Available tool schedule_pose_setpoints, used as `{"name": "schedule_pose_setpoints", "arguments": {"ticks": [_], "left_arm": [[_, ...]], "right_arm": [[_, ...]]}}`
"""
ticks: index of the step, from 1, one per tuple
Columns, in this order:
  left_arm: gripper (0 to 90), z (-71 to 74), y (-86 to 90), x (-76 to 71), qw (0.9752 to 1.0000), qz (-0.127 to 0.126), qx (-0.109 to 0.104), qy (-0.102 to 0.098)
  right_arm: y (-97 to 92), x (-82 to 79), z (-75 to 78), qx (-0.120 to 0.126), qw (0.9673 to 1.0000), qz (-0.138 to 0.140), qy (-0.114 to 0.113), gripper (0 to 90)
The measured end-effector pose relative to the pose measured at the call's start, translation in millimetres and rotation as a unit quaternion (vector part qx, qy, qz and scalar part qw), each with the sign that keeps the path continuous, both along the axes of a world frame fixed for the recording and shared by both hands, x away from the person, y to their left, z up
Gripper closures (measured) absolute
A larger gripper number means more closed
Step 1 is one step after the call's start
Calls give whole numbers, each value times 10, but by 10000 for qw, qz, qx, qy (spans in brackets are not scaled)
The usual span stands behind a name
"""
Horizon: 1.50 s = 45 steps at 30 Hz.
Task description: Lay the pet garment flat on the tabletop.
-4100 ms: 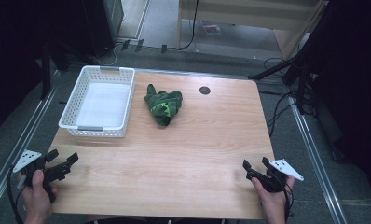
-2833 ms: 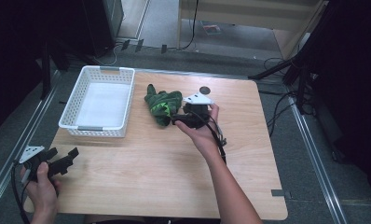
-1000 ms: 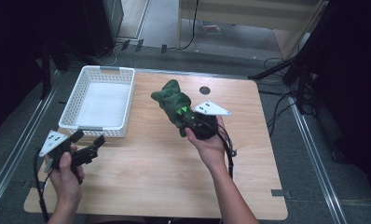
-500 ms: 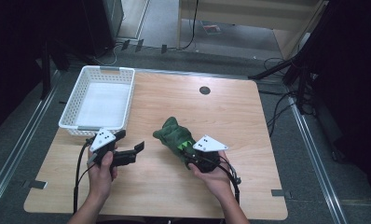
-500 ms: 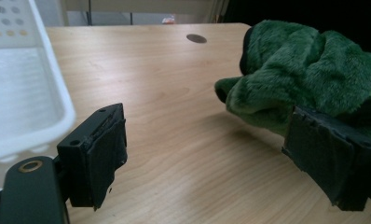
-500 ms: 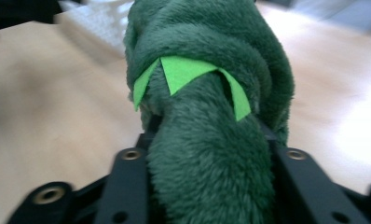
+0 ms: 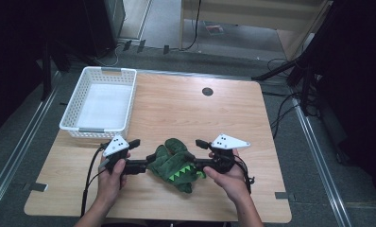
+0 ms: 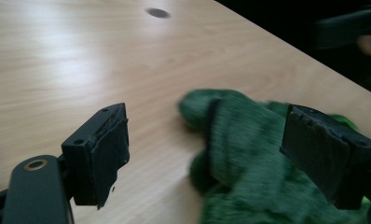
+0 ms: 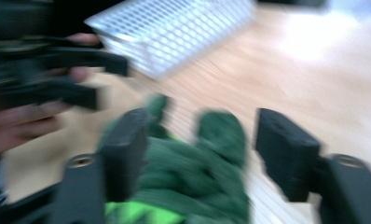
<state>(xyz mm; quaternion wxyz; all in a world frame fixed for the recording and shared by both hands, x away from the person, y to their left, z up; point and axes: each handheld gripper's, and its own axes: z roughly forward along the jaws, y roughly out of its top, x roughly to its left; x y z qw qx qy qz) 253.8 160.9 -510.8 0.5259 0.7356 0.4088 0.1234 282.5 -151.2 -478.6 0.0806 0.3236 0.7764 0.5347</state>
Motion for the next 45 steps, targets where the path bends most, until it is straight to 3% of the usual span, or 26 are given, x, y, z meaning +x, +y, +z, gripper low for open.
{"name": "schedule_pose_setpoints", "arguments": {"ticks": [1, 3, 4, 5, 7, 9, 10, 12, 14, 16, 17, 19, 21, 22, 24, 25, 29, 33, 35, 36, 38, 39, 43, 45], "left_arm": [[151, -13, -29, 2, 9999, -148, -12, 31], [152, -43, -103, -1, 9986, -511, 3, 111], [181, -51, -128, -7, 9985, -542, 34, 107], [272, -53, -137, -9, 9984, -555, 54, 127], [355, -65, -143, 0, 9978, -641, 80, 171], [373, -79, -125, 22, 9977, -617, 79, 286], [383, -89, -108, 37, 9977, -582, 43, 351], [489, -101, -69, 51, 9980, -428, -1, 456], [591, -108, -20, 66, 9979, -357, -42, 542], [671, -105, 27, 80, 9973, -359, -107, 626], [691, -103, 38, 83, 9971, -336, -148, 660], [734, -100, 68, 97, 9964, -410, -216, 717], [745, -101, 79, 103, 9956, -514, -156, 762], [748, -103, 78, 105, 9954, -558, -64, 780], [755, -105, 75, 108, 9948, -614, 59, 811], [754, -123, 70, 118, 9927, -790, 267, 870], [754, -167, 42, 120, 9882, -1040, 546, 986], [748, -180, 5, 115, 9866, -1153, 612, 978], [747, -183, -11, 105, 9857, -1219, 643, 968], [744, -184, -18, 99, 9854, -1239, 655, 966], [735, -182, -17, 100, 9855, -1231, 642, 974], [729, -182, -12, 106, 9864, -1171, 619, 977], [703, -159, 35, 120, 9887, -958, 536, 1017], [679, -154, 73, 131, 9899, -826, 487, 1042]], "right_arm": [[1, 65, -78, -62, 9995, -207, 246, 397], [45, 130, -199, -77, 9969, -341, 700, 424], [78, 155, -252, -81, 9957, -347, 858, 425], [126, 175, -311, -125, 9938, -406, 1030, 418], [195, 198, -393, -167, 9917, -548, 1149, 406], [272, 227, -492, -312, 9901, -540, 1256, 426], [308, 236, -538, -451, 9889, -531, 1314, 466], [346, 240, -596, -570, 9877, -434, 1391, 616], [341, 218, -572, -512, 9902, -345, 1256, 797], [320, 185, -507, -381, 9933, -283, 1052, 900], [299, 159, -451, -239, 9959, -180, 856, 900], [283, 121, -375, -52, 9979, 73, 640, 900], [289, 77, -321, -77, 9984, 325, 448, 898], [296, 71, -316, -147, 9983, 320, 459, 875], [289, 107, -342, -164, 9982, 142, 552, 729], [283, 137, -364, -170, 9981, -65, 589, 633], [261, 256, -432, 41, 9939, -669, 874, 463], [385, 326, -537, -75, 9901, -720, 1200, 421], [464, 335, -597, -322, 9881, -658, 1355, 501], [483, 336, -622, -386, 9876, -586, 1403, 627], [484, 324, -635, -352, 9890, -415, 1379, 823], [473, 316, -625, -277, 9900, -366, 1337, 862], [394, 218, -440, 186, 9964, -106, 825, 892], [349, 125, -295, 520, 9972, 251, 465, 892]]}}
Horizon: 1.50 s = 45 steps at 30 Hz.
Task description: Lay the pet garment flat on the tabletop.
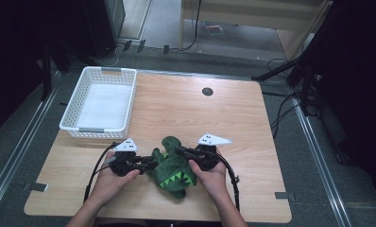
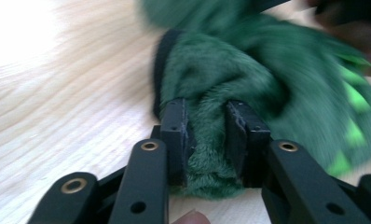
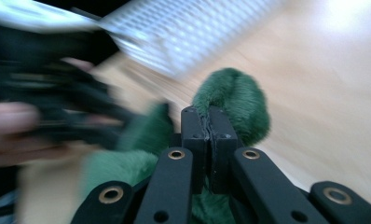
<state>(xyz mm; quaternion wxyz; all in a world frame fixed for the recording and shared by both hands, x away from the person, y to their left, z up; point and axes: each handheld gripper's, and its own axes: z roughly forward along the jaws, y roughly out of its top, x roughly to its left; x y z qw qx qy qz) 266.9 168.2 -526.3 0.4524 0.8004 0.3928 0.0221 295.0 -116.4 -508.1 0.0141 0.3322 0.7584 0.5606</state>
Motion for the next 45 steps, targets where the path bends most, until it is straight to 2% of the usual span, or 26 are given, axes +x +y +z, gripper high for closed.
{"name": "schedule_pose_setpoints", "arguments": {"ticks": [2, 4, 6, 8, 10, 12, 13, 14, 16, 19, 20, 21, 22, 23, 24, 25, 26, 28, 29, 30, 31, 32, 34, 37, 41, 45], "left_arm": [[656, 7, 59, 19, 9998, 194, -39, 49], [606, 11, 121, 40, 9986, 480, -195, 128], [592, 30, 202, 57, 9962, 720, -448, 219], [554, 52, 246, 63, 9945, 827, -594, 239], [520, 72, 280, 69, 9930, 834, -772, 305], [483, 72, 280, 75, 9930, 747, -823, 390], [459, 70, 274, 77, 9938, 690, -777, 402], [443, 63, 257, 79, 9944, 601, -746, 438], [409, 45, 210, 78, 9956, 440, -642, 529], [428, 7, 124, 68, 9972, 202, -445, 570], [454, -4, 93, 61, 9977, 113, -375, 554], [485, -11, 61, 49, 9981, 45, -304, 532], [506, -18, 38, 42, 9986, -39, -231, 465], [540, -19, 17, 30, 9989, -69, -200, 424], [563, -16, 5, 25, 9990, -110, -192, 389], [586, -11, 4, 24, 9991, -119, -179, 369], [601, -7, 4, 20, 9992, -89, -205, 337], [644, 7, 24, 20, 9993, -59, -228, 274], [667, 15, 35, 16, 9993, -66, -273, 246], [694, 24, 46, 12, 9993, -78, -297, 206], [709, 32, 56, 9, 9991, -118, -362, 169], [727, 43, 66, 6, 9989, -143, -431, 134], [747, 73, 81, -3, 9983, -209, -544, 62], [812, 122, 94, -21, 9974, -275, -661, -24], [837, 163, 127, -24, 9970, -310, -710, -86], [834, 155, 144, -11, 9972, -253, -701, -29]], "right_arm": [[-25, -120, 141, 265, 9972, 573, -395, 886], [-11, -241, 245, 357, 9904, 1169, -641, 879], [45, -341, 291, 204, 9835, 1647, -714, 871], [134, -427, 289, 27, 9762, 2046, -724, 843], [243, -493, 254, -194, 9676, 2413, -714, 773], [345, -542, 213, -387, 9613, 2640, -682, 660], [375, -562, 199, -390, 9568, 2811, -629, 599], [376, -566, 201, -348, 9548, 2890, -598, 567], [311, -539, 237, 23, 9526, 3002, -503, 492], [101, -410, 299, 711, 9600, 2685, -361, 491], [30, -355, 301, 860, 9657, 2431, -309, 492], [-24, -297, 286, 853, 9746, 2053, -262, 503], [-61, -239, 254, 704, 9846, 1589, -195, 516], [-76, -182, 202, 437, 9928, 1111, -114, 517], [-74, -132, 136, 127, 9975, 700, -23, 518], [-53, -91, 39, -101, 9986, 510, 133, 517], [-28, -77, -17, -157, 9979, 581, 250, 503], [76, -66, -134, -355, 9925, 1014, 591, 470], [134, -86, -166, -598, 9912, 1036, 562, 486], [182, -100, -188, -837, 9910, 917, 506, 522], [208, -91, -206, -906, 9908, 826, 573, 612], [207, -72, -219, -827, 9913, 772, 674, 749], [181, -47, -216, -717, 9927, 676, 698, 857], [102, -65, -113, -726, 9962, 377, 290, 889], [-102, -90, 150, -293, 9994, -53, -154, 891], [-294, -128, 401, 130, 9985, 10, -523, 885]]}}
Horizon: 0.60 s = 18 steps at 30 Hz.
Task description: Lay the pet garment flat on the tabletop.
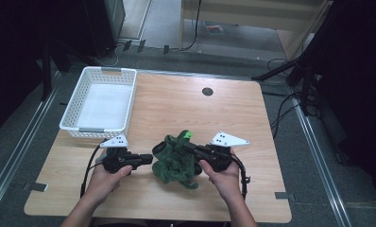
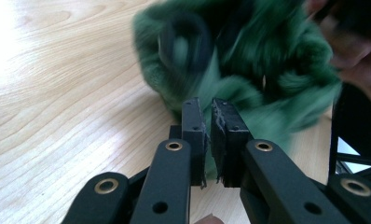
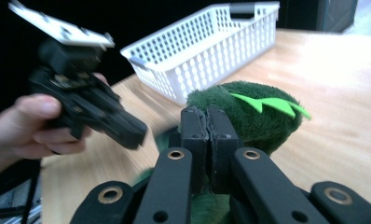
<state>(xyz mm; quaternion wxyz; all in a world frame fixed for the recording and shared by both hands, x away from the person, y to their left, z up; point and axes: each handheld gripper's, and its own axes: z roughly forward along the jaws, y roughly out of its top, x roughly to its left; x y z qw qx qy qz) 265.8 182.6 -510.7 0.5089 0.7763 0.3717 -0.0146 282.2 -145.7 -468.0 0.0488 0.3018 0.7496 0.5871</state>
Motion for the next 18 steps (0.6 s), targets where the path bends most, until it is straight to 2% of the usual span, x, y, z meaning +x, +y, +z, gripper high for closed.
{"name": "schedule_pose_setpoints", "arguments": {"ticks": [3, 5, 6, 7, 8, 9, 10, 11, 13, 14, 16, 18], "left_arm": [[791, -22, -9, 8, 10000, 43, 10, 55], [736, -35, -27, 9, 9999, 133, 44, 63], [693, -46, -41, 12, 9997, 215, 58, 77], [646, -62, -57, 22, 9995, 305, 64, 103], [599, -78, -78, 33, 9990, 402, 88, 143], [572, -95, -101, 50, 9985, 510, 119, 175], [545, -109, -122, 73, 9981, 579, 137, 176], [512, -115, -145, 92, 9977, 636, 111, 199], [479, -115, -198, 136, 9972, 715, 14, 239], [455, -110, -228, 158, 9968, 767, 55, 223], [412, -115, -298, 222, 9957, 890, 126, 210], [375, -138, -361, 297, 9933, 1105, 209, 254]], "right_arm": [[-57, -5, 58, -43, 9998, 125, -146, 874], [-113, 9, 53, 53, 9996, 234, -174, 863], [-147, 26, 43, 17, 9999, 78, -147, 855], [-184, 56, 23, -101, 9996, -241, -117, 829], [-225, 91, -10, -258, 9974, -663, -70, 761], [-268, 130, -57, -465, 9920, -1171, -23, 714], [-321, 163, -112, -639, 9852, -1591, 93, 729], [-384, 191, -165, -573, 9831, -1715, 280, 722], [-485, 207, -211, -216, 9839, -1674, 583, 669], [-508, 203, -201, -120, 9836, -1689, 629, 612], [-522, 184, -158, 40, 9830, -1701, 692, 552], [-479, 168, -140, 163, 9837, -1596, 816, 473]]}}
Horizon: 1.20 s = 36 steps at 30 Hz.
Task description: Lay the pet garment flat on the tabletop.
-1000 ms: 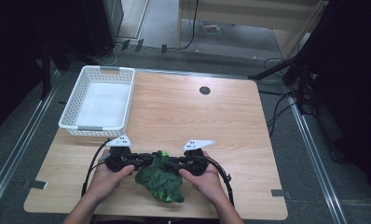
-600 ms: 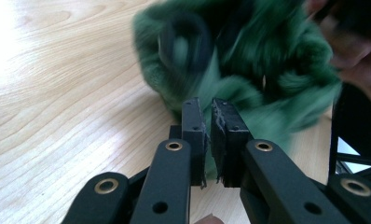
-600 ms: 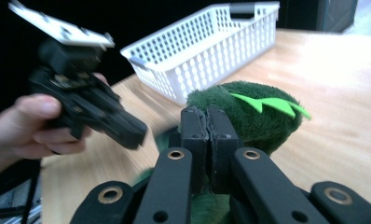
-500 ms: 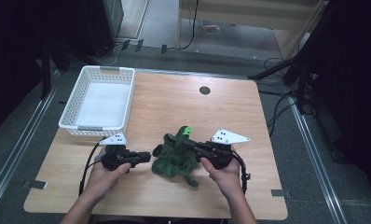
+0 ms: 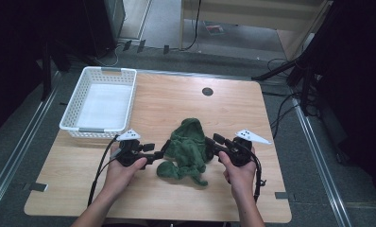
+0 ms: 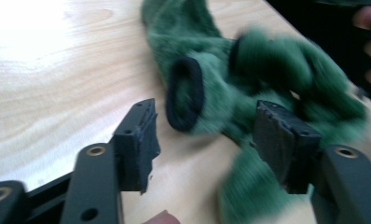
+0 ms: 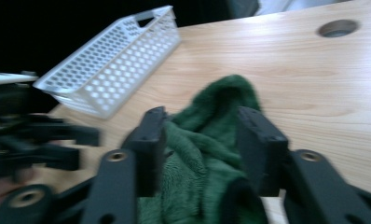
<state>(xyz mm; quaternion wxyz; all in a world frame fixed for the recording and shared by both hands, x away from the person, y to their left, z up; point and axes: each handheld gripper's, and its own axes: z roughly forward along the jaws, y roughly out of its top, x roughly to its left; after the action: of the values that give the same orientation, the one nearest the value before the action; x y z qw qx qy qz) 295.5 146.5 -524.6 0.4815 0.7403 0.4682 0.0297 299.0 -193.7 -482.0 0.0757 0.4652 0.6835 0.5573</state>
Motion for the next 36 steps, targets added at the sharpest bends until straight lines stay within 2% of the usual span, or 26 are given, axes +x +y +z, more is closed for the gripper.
{"name": "schedule_pose_setpoints", "arguments": {"ticks": [1, 3, 4, 7, 8, 9, 10, 11, 13, 16, 18, 21, 22, 23, 25, 26, 27, 29, 31, 34, 36], "left_arm": [[369, -20, -29, 37, 9999, 145, 28, 54], [366, -72, -91, 112, 9995, 233, 46, 204], [370, -98, -131, 139, 9993, 232, 136, 246], [464, -162, -240, 176, 9985, 173, 416, 298], [545, -181, -253, 180, 9980, 182, 495, 340], [672, -203, -246, 192, 9977, 172, 472, 449], [736, -219, -228, 198, 9977, 108, 356, 572], [797, -228, -213, 194, 9976, 45, 324, 613], [812, -220, -190, 159, 9973, -76, 413, 602], [820, -207, -139, 90, 9965, -237, 557, 582], [821, -208, -93, 38, 9959, -354, 564, 612], [808, -209, -32, -1, 9946, -596, 499, 692], [790, -200, -12, 2, 9943, -642, 501, 694], [736, -188, 3, 14, 9945, -592, 472, 725], [607, -153, 28, 63, 9962, -334, 364, 724], [562, -129, 30, 97, 9969, -207, 269, 712], [513, -104, 18, 138, 9974, -95, 207, 684], [451, -65, -44, 233, 9982, 106, 133, 570], [422, -40, -121, 337, 9982, 343, 128, 468], [406, -38, -267, 496, 9976, 493, 370, 305], [393, -58, -355, 587, 9958, 628, 621, 225]], "right_arm": [[45, -2, -9, -42, 10000, 65, 48, 454], [184, -3, -67, -247, 9985, 422, 242, 411], [232, -4, -96, -348, 9974, 571, 280, 412], [390, -43, -212, -868, 9924, 795, 374, 555], [419, -43, -257, -956, 9902, 911, 461, 630], [437, -51, -294, -1088, 9884, 919, 522, 707], [439, -56, -325, -1206, 9868, 923, 553, 773], [428, -59, -345, -1230, 9857, 986, 598, 806], [378, -77, -349, -1186, 9855, 1012, 664, 843], [292, -131, -353, -1247, 9833, 1101, 735, 854], [230, -184, -380, -1277, 9809, 1205, 835, 853], [131, -239, -367, -1053, 9776, 1554, 949, 784], [99, -247, -327, -882, 9781, 1648, 910, 728], [65, -241, -274, -718, 9811, 1608, 808, 663], [6, -170, -173, -386, 9875, 1364, 693, 616], [-8, -113, -133, -330, 9905, 1180, 630, 601], [-6, -44, -106, -348, 9930, 975, 568, 585], [37, 126, -110, -538, 9960, 555, 459, 556], [110, 330, -186, -817, 9950, 326, 481, 524], [231, 594, -348, -1230, 9902, 182, 634, 510], [268, 687, -411, -1251, 9892, 181, 744, 573]]}}
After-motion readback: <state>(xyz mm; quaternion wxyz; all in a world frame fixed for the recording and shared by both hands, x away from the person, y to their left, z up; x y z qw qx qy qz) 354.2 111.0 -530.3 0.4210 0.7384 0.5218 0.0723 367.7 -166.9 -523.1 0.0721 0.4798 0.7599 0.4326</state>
